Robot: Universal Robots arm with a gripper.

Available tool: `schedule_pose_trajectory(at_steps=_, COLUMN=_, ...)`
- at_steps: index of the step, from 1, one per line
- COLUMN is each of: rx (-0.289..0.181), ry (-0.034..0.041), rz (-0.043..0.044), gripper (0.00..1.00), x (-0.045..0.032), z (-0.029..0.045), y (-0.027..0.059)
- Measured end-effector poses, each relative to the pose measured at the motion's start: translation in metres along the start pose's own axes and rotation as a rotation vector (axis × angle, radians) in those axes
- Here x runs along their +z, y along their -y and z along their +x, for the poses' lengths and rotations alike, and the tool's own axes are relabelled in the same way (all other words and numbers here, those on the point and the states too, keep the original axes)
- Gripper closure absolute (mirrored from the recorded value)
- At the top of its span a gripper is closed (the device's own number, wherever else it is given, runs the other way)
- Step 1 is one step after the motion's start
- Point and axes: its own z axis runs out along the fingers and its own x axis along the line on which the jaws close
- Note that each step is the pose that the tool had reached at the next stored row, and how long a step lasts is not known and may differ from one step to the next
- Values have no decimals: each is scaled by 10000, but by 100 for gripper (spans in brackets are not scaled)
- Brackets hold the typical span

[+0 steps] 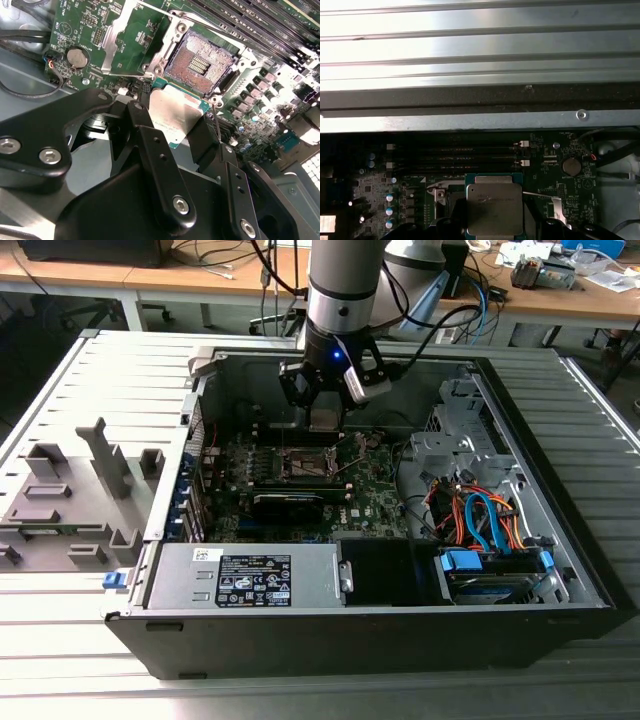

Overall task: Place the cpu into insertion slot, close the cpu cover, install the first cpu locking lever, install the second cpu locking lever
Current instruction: 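Place the cpu into insertion slot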

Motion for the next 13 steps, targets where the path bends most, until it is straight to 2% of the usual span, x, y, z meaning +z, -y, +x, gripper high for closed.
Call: schedule_pose_trajectory(at_steps=13, rx=0, ry=0, rz=0, gripper=46, x=57, z=0, y=5)
